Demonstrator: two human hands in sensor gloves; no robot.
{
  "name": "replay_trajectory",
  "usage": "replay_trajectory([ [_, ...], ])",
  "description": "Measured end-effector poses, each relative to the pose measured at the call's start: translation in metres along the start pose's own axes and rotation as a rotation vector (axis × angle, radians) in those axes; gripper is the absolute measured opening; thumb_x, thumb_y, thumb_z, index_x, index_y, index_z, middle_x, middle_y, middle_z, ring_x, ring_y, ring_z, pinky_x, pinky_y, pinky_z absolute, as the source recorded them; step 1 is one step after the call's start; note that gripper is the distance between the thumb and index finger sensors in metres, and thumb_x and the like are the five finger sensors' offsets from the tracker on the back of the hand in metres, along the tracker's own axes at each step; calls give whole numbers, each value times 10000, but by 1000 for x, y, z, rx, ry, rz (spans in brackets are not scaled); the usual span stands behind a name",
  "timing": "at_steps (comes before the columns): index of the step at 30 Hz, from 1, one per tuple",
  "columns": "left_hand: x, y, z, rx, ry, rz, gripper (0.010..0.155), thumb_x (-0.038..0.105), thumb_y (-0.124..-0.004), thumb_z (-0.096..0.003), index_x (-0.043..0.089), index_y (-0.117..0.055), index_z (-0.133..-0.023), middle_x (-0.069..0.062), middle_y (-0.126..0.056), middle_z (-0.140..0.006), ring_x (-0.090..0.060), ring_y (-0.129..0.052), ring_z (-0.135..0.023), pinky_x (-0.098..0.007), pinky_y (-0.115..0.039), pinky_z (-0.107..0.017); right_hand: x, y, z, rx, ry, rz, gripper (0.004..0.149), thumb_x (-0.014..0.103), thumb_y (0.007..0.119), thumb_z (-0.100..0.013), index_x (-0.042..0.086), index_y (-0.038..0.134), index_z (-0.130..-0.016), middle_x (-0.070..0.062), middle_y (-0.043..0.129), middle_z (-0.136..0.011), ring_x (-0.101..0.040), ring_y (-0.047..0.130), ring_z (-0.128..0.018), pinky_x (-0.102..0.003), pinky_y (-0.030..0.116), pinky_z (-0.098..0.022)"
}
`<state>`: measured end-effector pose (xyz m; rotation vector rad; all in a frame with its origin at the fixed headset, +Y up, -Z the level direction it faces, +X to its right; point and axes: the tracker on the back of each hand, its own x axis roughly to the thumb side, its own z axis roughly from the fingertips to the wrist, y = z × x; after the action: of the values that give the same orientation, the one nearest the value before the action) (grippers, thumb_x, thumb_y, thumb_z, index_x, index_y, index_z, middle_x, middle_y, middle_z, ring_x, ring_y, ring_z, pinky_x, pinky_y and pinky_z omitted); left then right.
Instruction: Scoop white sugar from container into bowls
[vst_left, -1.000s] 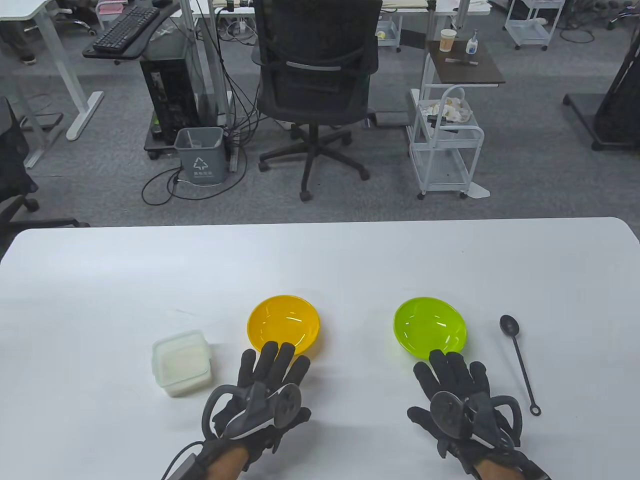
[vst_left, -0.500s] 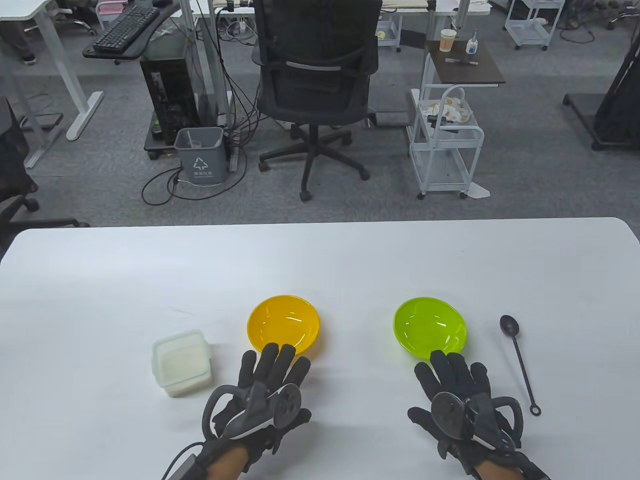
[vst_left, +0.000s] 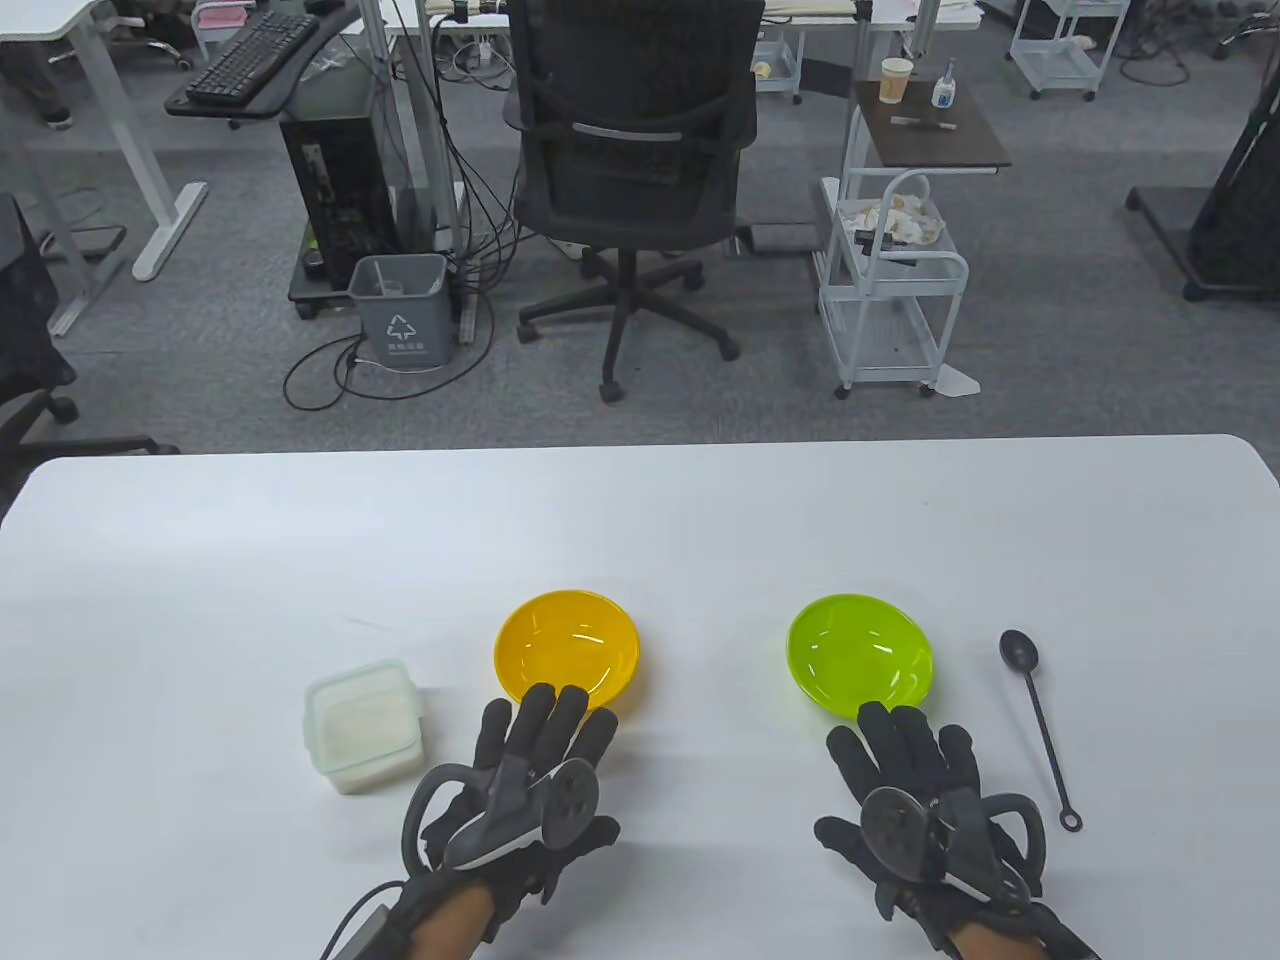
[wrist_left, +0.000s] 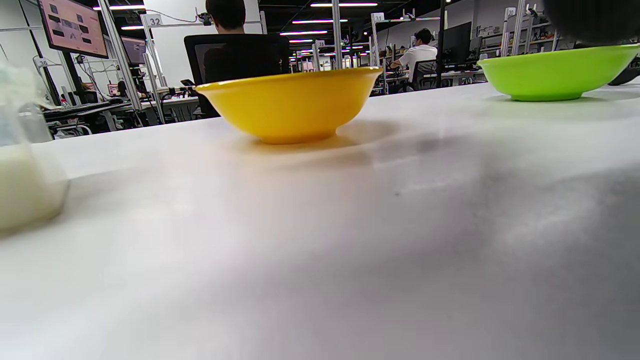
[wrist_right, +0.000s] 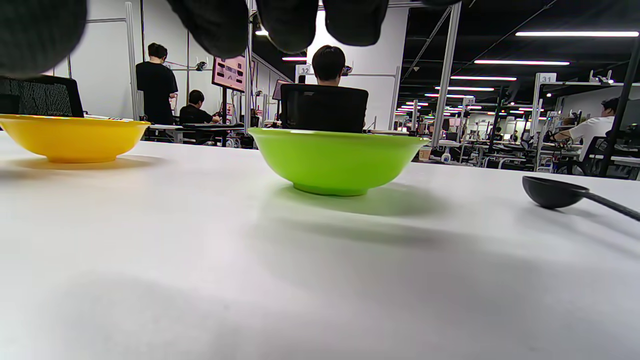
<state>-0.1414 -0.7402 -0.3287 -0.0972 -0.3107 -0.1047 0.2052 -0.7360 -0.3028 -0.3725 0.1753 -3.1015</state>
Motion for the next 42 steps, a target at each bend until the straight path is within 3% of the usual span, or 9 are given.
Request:
replay_trajectory([
  [6, -31, 14, -5, -7, 55, 35, 972, 755, -701, -331, 477, -203, -1118, 105, -148, -1248, -273, -213, -1231, -580, -136, -837, 1, 1, 1, 3, 0, 4, 801, 713, 682, -394, 394, 446, -1090, -51, 325, -1222, -377, 389, -1154, -644, 330, -799],
  [14, -121, 32, -2, -81, 240, 79, 1047, 747, -745, -318, 418, -160, -1121, 85, -125, -1243, -289, -201, -1230, -584, -137, -839, 0, 1, 2, 3, 4, -1, 803, 712, 682, -394, 392, 445, -1091, -52, 327, -1222, -373, 391, -1154, -642, 332, -799],
  [21, -183, 12, 1, -304, 368, 134, 1134, 728, -815, -293, 374, -127, -1121, 59, -74, -1234, -315, -156, -1227, -594, -121, -839, 0, 1, 2, 8, 4, -1, 804, 711, 684, -394, 390, 446, -1091, -56, 328, -1221, -375, 393, -1153, -643, 334, -798],
  [25, -193, -6, -3, -403, 397, 128, 1173, 727, -834, -281, 359, -88, -1108, 48, -38, -1222, -325, -135, -1224, -591, -126, -842, 2, 0, 2, 4, -6, -4, 802, 711, 684, -394, 391, 447, -1090, -56, 330, -1220, -375, 396, -1152, -642, 334, -798],
  [29, -194, -18, -5, -348, 410, 153, 1183, 706, -862, -278, 373, -74, -1094, 77, -13, -1212, -299, -129, -1223, -591, -139, -848, 4, 1, 3, 9, -17, -9, 803, 710, 686, -395, 387, 447, -1091, -59, 332, -1219, -376, 399, -1151, -642, 337, -797],
  [33, -190, -17, -7, -333, 436, 48, 1160, 679, -878, -293, 389, -92, -1097, 90, -84, -1228, -260, -223, -1233, -579, -200, -866, 5, 1, 3, 7, -26, -9, 801, 708, 686, -396, 387, 448, -1090, -58, 335, -1219, -375, 401, -1150, -642, 338, -797],
  [42, -189, -17, -6, -220, 439, 95, 1167, 662, -945, -236, 374, -238, -1119, 79, -227, -1241, -263, -371, -1220, -577, -289, -873, 2, 4, 1, 18, -4, -5, 798, 701, 690, -396, 384, 452, -1089, -60, 334, -1218, -373, 403, -1150, -641, 338, -797],
])
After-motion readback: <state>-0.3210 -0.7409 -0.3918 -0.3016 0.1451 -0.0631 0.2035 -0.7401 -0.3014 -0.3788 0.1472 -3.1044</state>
